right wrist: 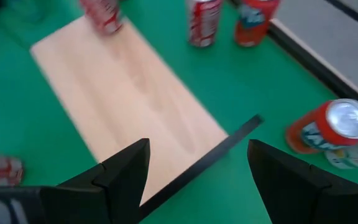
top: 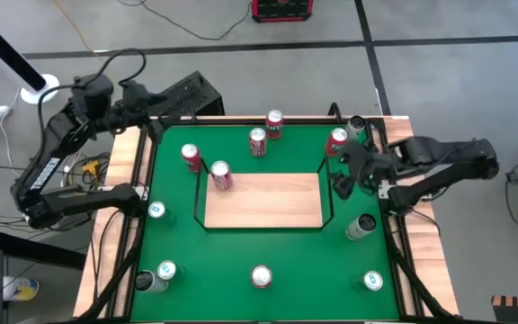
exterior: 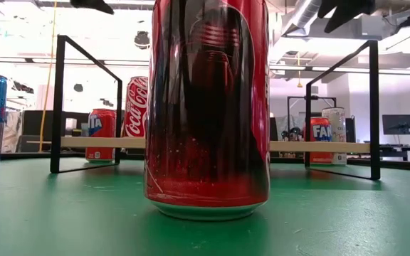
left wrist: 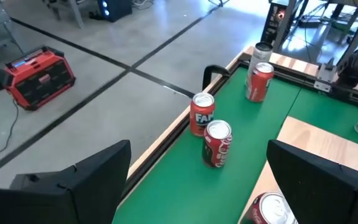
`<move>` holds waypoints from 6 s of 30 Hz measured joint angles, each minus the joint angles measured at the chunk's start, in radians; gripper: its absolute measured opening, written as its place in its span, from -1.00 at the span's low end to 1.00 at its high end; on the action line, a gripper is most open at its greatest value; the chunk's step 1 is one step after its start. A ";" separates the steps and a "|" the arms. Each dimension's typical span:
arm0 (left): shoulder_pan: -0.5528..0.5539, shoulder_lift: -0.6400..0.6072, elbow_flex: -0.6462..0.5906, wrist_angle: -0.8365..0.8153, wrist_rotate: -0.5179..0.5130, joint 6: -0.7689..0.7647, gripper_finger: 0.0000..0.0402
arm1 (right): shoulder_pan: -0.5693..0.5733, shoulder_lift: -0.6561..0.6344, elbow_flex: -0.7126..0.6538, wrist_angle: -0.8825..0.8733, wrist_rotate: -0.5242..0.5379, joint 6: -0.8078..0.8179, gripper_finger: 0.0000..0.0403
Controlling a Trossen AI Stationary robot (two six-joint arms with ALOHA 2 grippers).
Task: Place canned beverage on shelf
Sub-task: Put the bottom left orange soda can on the shelf
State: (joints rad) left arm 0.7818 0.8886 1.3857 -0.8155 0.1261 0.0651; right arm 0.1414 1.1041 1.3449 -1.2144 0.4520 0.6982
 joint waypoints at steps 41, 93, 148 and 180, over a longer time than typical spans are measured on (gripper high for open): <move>-0.005 -0.052 -0.319 0.110 0.017 0.003 0.80 | -0.536 0.102 -0.092 0.039 0.095 -0.080 0.47; -0.042 0.466 -0.360 -0.084 -0.144 0.020 0.80 | -0.312 0.066 -0.091 0.055 0.045 -0.070 0.47; -0.082 0.342 0.021 -0.128 -0.133 0.051 0.37 | -0.312 0.066 -0.090 0.055 0.046 -0.079 0.47; -0.493 1.022 0.629 -0.385 -0.184 -0.388 0.37 | -0.312 0.066 -0.090 0.055 0.046 -0.104 0.47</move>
State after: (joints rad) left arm 0.2887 1.9104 2.0151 -1.2006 -0.0584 -0.3231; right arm -0.1703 1.1702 1.2545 -1.1591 0.4976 0.5938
